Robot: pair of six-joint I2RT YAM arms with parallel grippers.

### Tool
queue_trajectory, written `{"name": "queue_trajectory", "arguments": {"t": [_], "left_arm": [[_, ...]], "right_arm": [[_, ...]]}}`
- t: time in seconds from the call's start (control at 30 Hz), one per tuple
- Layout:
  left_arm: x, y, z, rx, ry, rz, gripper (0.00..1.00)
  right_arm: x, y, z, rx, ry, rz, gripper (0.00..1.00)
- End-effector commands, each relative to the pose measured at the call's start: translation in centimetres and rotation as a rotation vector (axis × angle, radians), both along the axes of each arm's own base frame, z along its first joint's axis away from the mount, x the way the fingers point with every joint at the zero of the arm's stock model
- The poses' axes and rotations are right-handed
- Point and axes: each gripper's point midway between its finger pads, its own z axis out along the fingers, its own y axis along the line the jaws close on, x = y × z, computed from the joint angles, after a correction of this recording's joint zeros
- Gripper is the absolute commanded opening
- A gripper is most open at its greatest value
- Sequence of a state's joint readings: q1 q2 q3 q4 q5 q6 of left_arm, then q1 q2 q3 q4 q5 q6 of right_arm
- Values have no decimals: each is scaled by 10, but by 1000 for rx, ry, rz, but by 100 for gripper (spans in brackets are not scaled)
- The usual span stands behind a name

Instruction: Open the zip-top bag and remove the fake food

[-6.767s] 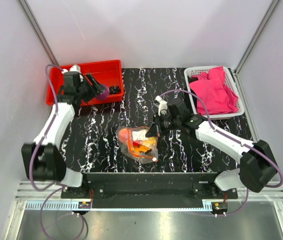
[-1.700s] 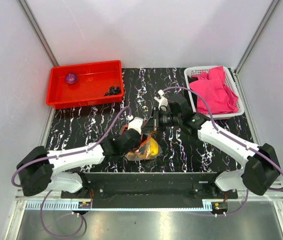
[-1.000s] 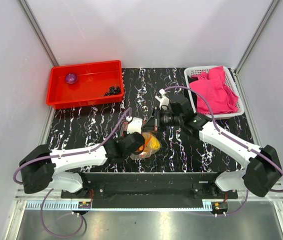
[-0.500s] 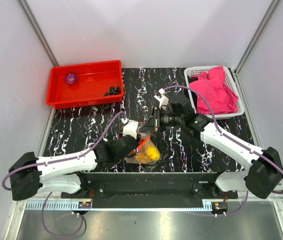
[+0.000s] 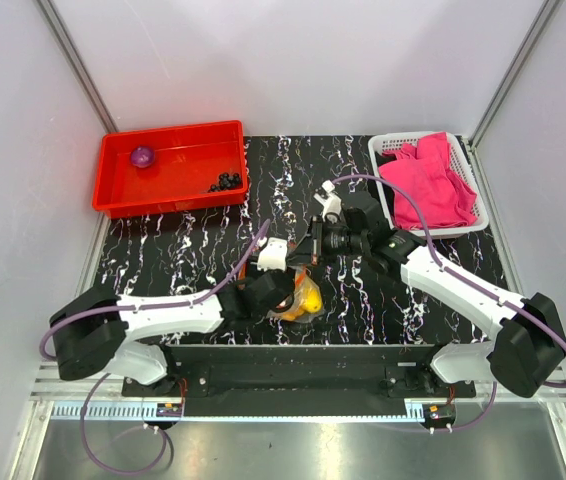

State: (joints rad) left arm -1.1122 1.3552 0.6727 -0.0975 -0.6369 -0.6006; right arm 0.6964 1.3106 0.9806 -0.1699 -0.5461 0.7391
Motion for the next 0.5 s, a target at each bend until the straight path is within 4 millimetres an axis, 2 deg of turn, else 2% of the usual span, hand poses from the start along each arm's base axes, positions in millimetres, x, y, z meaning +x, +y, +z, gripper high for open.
{"name": "queue_trajectory", "arguments": {"t": [0.0, 0.07, 0.2, 0.33, 0.4, 0.43, 0.47], "left_arm": [[12, 13, -11, 64, -43, 100, 64], [15, 16, -18, 84, -51, 121, 61], [15, 15, -25, 89, -49, 115, 47], [11, 8, -20, 46, -40, 62, 26], [7, 5, -16, 29, -32, 36, 11], [6, 3, -8, 10, -35, 27, 0], [5, 3, -6, 3, -32, 17, 0]], "right_arm": [[-15, 13, 48, 143, -75, 97, 0], [-15, 13, 48, 143, -74, 99, 0], [-16, 12, 49, 144, -76, 99, 0], [-16, 11, 46, 131, -78, 96, 0], [-15, 10, 44, 126, -77, 92, 0], [-15, 10, 42, 122, -75, 93, 0], [-15, 10, 40, 119, -73, 90, 0]]}}
